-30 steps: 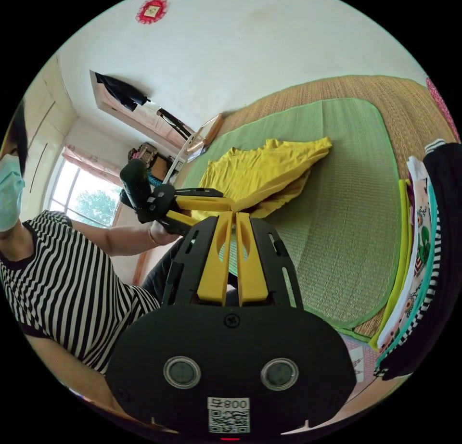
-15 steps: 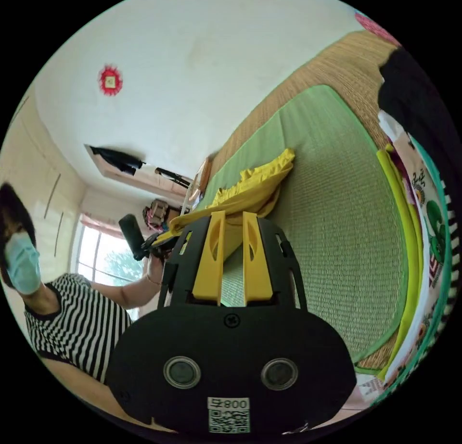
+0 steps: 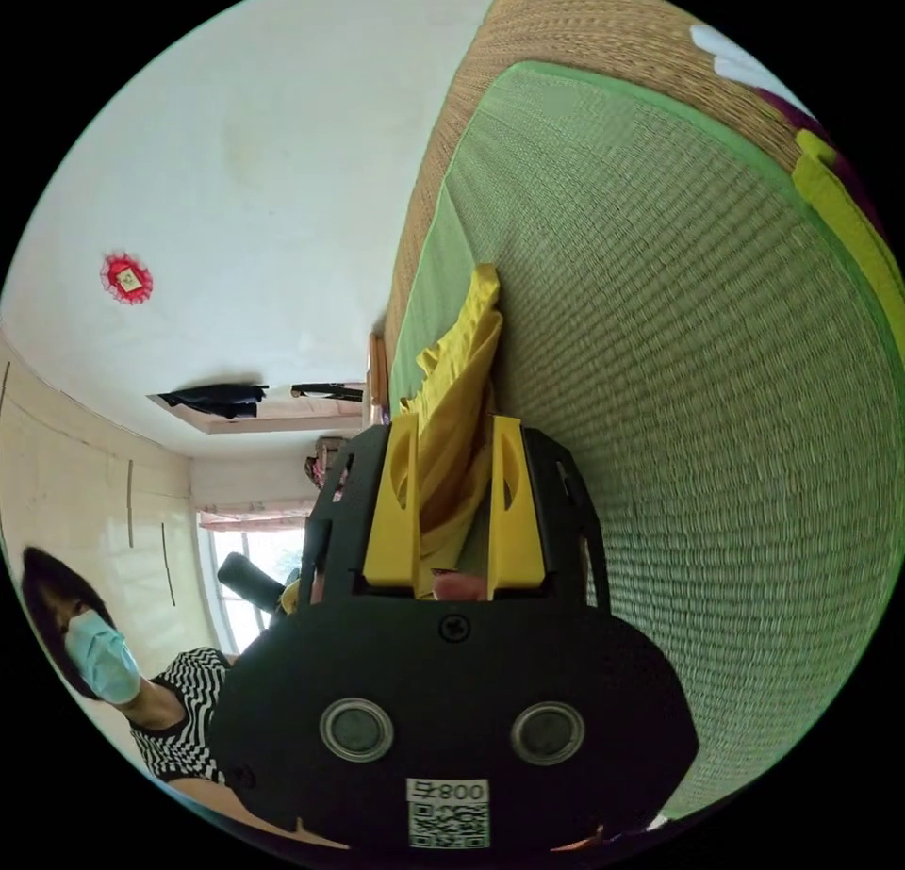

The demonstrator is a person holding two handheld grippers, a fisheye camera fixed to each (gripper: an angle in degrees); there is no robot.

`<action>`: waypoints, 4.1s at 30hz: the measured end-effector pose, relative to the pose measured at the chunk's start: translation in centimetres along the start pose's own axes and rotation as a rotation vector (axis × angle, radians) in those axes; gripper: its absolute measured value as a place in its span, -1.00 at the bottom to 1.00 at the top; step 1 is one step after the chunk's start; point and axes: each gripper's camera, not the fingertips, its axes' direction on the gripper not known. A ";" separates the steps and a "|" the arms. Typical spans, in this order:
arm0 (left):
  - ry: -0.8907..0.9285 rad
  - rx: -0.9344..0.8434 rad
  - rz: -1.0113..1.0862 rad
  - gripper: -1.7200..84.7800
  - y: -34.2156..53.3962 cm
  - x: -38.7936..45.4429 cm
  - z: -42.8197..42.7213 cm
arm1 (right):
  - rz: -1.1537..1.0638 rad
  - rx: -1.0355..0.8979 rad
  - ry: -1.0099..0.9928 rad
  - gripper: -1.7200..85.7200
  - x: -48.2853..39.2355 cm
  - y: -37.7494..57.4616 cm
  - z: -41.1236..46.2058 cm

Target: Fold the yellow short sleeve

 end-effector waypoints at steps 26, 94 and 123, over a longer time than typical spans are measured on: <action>0.152 0.065 -0.015 -0.91 6.2 -11.3 9.7 | -0.012 -0.032 0.107 -0.91 -18.7 -9.6 11.3; 0.117 0.554 -0.819 -0.80 51.9 -61.8 21.7 | -0.597 -0.685 0.598 -0.91 -97.3 -6.9 66.1; 0.014 0.314 -0.795 -0.92 46.8 -61.3 18.3 | -0.743 -0.809 0.909 -0.75 -90.8 9.5 45.7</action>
